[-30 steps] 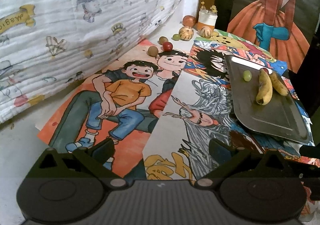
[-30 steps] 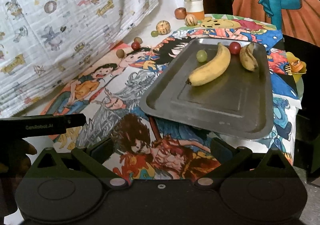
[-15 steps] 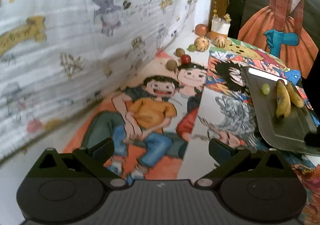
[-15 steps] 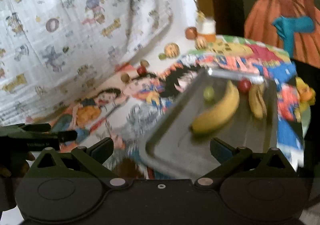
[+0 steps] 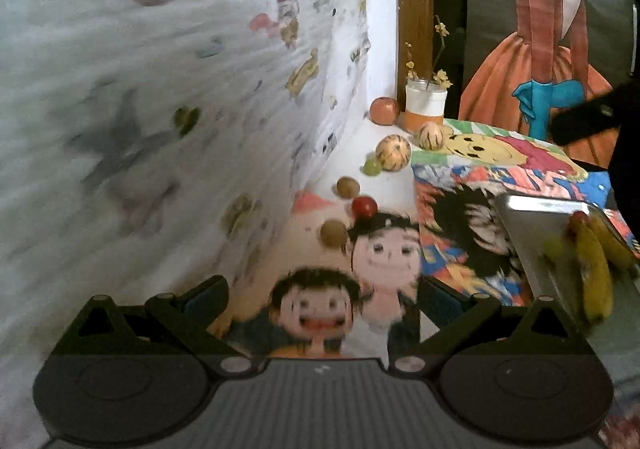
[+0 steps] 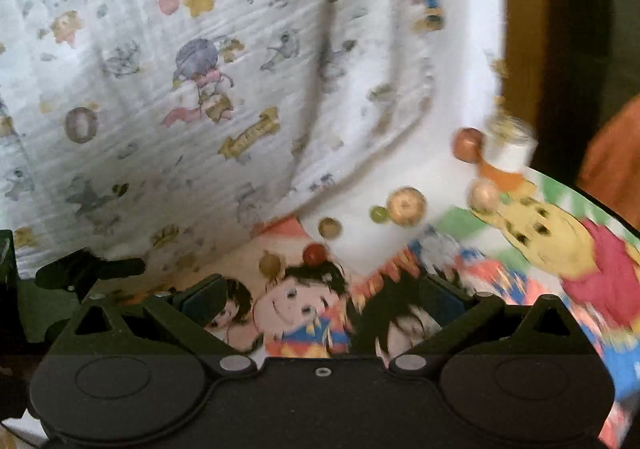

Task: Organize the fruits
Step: 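Move both tools toward the loose fruits by the wall, then grasp a small brown round fruit with the right tool while the left tool grasps another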

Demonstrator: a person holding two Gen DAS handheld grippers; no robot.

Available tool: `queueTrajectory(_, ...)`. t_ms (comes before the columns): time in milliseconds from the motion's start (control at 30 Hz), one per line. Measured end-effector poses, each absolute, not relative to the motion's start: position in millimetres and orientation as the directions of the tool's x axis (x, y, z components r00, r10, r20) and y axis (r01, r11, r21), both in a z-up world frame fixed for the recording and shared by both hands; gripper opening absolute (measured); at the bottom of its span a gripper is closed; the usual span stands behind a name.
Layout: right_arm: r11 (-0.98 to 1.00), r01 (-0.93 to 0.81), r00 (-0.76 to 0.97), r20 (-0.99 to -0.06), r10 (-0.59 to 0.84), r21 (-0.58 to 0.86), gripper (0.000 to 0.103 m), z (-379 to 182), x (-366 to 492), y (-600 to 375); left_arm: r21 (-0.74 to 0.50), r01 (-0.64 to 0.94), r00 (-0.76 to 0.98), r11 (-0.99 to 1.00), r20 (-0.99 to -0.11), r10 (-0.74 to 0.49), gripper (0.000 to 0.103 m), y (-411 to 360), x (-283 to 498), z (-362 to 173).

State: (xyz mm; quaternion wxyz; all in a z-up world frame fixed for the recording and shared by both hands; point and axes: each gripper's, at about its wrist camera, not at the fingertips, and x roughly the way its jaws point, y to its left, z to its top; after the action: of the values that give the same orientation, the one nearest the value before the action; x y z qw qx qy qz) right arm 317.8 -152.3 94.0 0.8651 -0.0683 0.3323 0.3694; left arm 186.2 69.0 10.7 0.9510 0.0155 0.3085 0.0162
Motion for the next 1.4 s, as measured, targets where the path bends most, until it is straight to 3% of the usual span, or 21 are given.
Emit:
queueTrajectory(233, 0.654, -0.748, 0.451, -0.637, 0.626, 0.113, 0.1, 65.4, 383.7, -111.4, 0.06, 0.036, 0.81, 0.998, -0.587, 0.007, 0.103, 67.6, 236.3, -5.9)
queueTrajectory(467, 0.617, -0.77, 0.396, -0.637, 0.661, 0.161, 0.086, 33.4, 423.6, -82.6, 0.061, 0.062, 0.801, 0.996, -0.599, -0.013, 0.099, 68.5, 266.0, -26.4)
queueTrajectory(800, 0.608, -0.771, 0.356, -0.663, 0.658, 0.189, 0.063, -2.8, 449.9, -44.8, 0.024, 0.062, 0.795, 0.998, -0.605, -0.035, 0.082, 73.8, 293.3, -40.0)
queueTrajectory(933, 0.61, -0.769, 0.35, -0.675, 0.65, 0.188, 0.059, -12.9, 452.8, -36.0, 0.02, 0.051, 0.79, 0.999, -0.612, -0.028, 0.078, 74.5, 298.0, -45.3)
queueTrajectory(1100, 0.617, -0.767, 0.356, -0.682, 0.639, 0.178, 0.045, -19.8, 452.2, -32.3, 0.011, 0.044, 0.785, 0.999, -0.619, -0.028, 0.063, 76.3, 303.0, -49.6)
queueTrajectory(1400, 0.637, -0.752, 0.384, -0.673, 0.632, 0.168, 0.03, -29.3, 448.0, -28.0, 0.018, 0.031, 0.779, 0.999, -0.627, -0.013, 0.04, 77.8, 305.6, -49.9)
